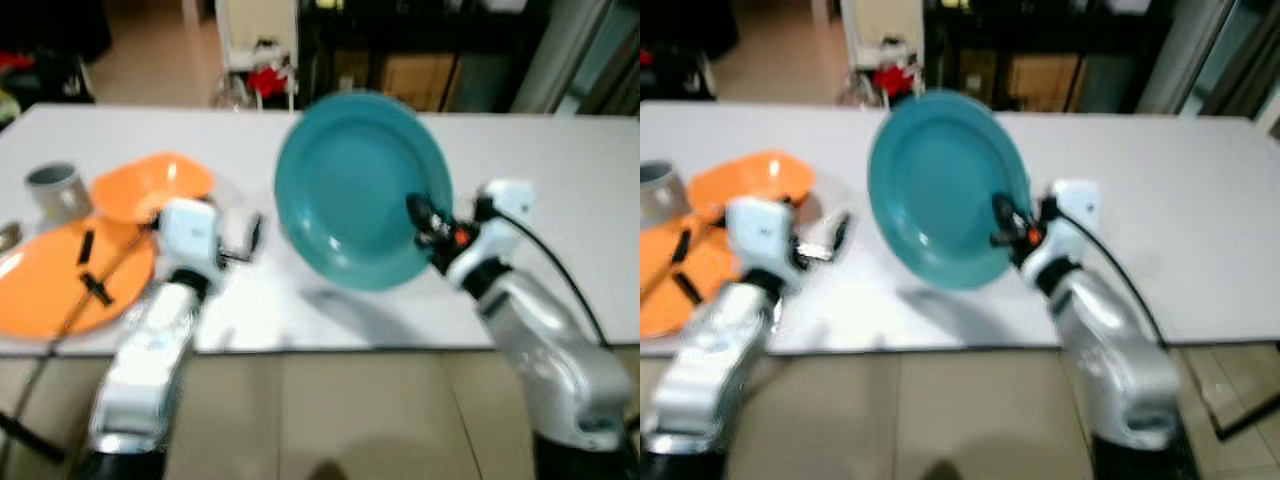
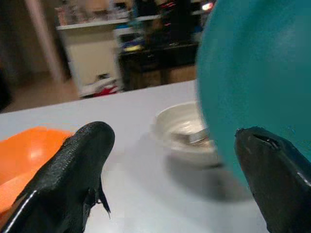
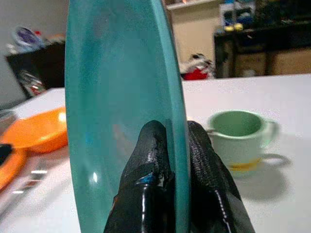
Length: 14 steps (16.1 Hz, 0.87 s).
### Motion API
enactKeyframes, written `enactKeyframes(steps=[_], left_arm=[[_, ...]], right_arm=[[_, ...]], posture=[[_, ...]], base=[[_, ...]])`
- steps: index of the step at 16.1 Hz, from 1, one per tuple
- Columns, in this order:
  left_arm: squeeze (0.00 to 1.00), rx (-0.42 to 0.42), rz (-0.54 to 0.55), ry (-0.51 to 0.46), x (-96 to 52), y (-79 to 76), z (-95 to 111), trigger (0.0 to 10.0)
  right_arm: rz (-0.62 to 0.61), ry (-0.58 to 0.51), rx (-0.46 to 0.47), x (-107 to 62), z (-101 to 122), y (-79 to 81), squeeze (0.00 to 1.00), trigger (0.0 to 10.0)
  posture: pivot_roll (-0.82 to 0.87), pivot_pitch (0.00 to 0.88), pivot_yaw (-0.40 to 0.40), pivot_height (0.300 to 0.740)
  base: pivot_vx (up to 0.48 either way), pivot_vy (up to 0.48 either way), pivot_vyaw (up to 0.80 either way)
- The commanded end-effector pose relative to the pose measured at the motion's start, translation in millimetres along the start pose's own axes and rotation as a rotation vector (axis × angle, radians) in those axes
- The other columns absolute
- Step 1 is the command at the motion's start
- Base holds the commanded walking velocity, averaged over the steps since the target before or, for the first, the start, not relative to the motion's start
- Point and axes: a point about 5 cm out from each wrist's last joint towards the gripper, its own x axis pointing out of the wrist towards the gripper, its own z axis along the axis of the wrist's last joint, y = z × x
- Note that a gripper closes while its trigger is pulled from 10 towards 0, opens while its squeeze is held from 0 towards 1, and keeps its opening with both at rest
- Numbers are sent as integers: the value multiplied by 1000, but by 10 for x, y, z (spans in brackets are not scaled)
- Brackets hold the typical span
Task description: Setting the table
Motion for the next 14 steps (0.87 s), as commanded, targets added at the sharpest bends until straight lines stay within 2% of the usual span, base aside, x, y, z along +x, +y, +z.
enactKeyframes(steps=[1,2,3,7,9,11,14], left_arm=[[0,4,-2,-2,-21,101,29,10000],[0,-8,-38,-1,-41,116,38,10000],[0,-12,-47,-1,-48,122,42,10000],[0,59,-177,51,-264,357,98,10000],[0,102,-231,101,-360,444,102,10000],[0,123,-282,139,-412,431,94,10000],[0,116,-367,187,-505,343,71,10000]], right_arm=[[96,-26,97,-25,79,123,0,10000],[129,-4,168,-56,61,137,0,10000],[137,5,181,-65,54,135,0,10000],[260,212,357,-162,-127,143,0,10000],[323,413,397,-231,-323,189,0,10000],[284,538,470,-241,-492,161,0,10000],[171,683,649,-255,-705,34,0,10000]], posture=[[68,0,-8,740],[59,0,2,740],[59,0,2,740],[63,0,2,740],[73,0,-5,740],[79,0,-9,740],[85,0,-13,740]], base=[[0,0,0],[0,0,0],[0,0,0],[0,0,0],[0,0,0],[0,0,0],[0,0,0]])
